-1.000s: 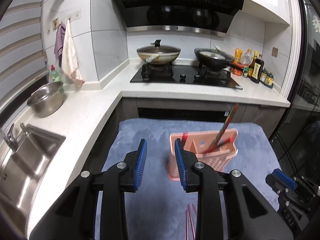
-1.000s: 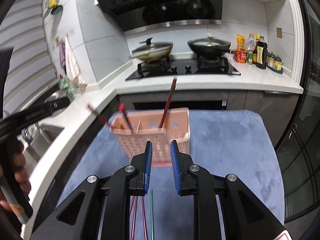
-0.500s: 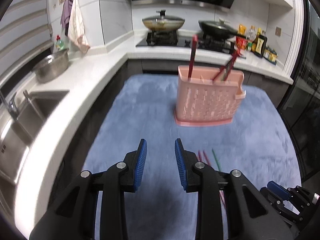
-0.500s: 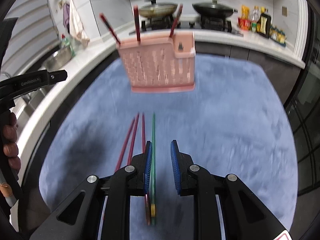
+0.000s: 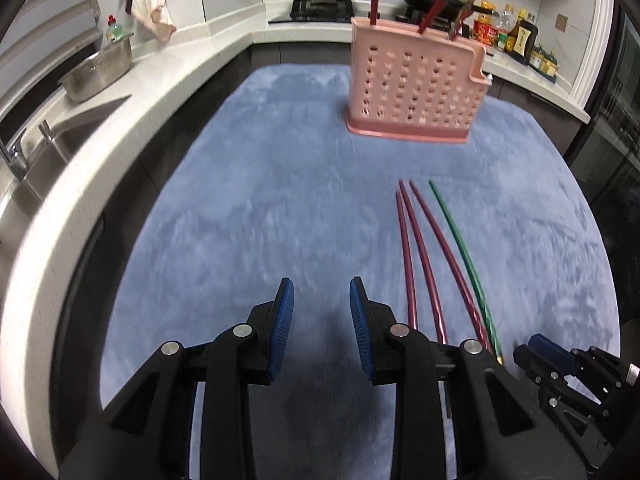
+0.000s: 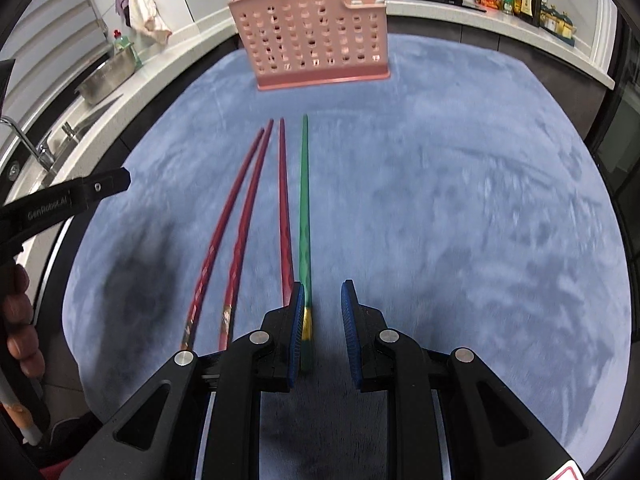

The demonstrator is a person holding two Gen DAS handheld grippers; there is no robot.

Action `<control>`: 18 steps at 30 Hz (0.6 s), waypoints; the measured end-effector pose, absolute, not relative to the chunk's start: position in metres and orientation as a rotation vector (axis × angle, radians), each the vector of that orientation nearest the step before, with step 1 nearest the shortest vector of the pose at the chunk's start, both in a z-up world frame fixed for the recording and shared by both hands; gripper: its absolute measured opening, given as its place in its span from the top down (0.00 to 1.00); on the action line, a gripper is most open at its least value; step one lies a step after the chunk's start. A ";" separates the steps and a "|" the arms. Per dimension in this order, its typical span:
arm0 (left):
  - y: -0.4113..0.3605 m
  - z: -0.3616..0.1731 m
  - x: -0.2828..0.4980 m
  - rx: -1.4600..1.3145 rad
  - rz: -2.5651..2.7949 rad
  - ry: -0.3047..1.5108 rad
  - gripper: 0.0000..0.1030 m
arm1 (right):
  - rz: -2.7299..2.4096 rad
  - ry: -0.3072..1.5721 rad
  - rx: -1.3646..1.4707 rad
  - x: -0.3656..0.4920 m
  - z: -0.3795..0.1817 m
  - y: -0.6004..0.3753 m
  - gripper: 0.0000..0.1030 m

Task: Organize utensils
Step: 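Move both open tools back toward the remaining chopsticks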

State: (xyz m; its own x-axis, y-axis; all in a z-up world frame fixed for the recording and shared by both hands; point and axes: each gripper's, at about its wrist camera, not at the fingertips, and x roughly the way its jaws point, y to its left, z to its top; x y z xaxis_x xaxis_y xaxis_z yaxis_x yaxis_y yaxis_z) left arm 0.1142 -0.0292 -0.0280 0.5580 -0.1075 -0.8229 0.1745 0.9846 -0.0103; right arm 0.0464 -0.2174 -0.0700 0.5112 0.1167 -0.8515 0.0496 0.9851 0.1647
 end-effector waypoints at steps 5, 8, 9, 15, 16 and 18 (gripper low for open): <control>-0.030 -0.037 0.107 0.080 -0.173 0.987 0.73 | 0.054 1.052 0.175 0.044 -0.077 -0.214 0.81; -0.032 -0.040 0.103 0.081 -0.178 0.995 0.73 | 0.061 1.061 0.174 0.044 -0.080 -0.213 0.81; -0.032 -0.040 0.103 0.082 -0.179 0.998 0.73 | 0.063 1.063 0.172 0.044 -0.081 -0.212 0.81; -0.036 -0.045 0.099 0.086 -0.192 1.013 0.73 | 0.063 1.072 0.163 0.044 -0.085 -0.211 0.86; -0.036 -0.046 0.099 0.087 -0.194 1.015 0.73 | 0.060 1.071 0.163 0.044 -0.086 -0.211 0.86; -0.038 -0.047 0.097 0.089 -0.200 1.019 0.73 | 0.059 1.072 0.172 0.044 -0.086 -0.213 0.86</control>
State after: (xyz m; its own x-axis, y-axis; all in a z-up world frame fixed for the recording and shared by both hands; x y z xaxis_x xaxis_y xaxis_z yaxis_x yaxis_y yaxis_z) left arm 0.0966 -0.0379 -0.0471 0.5080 -0.1243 -0.8523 0.2074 0.9781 -0.0190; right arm 0.0436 -0.2131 -0.0863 0.4785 0.1316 -0.8682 0.0352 0.9850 0.1687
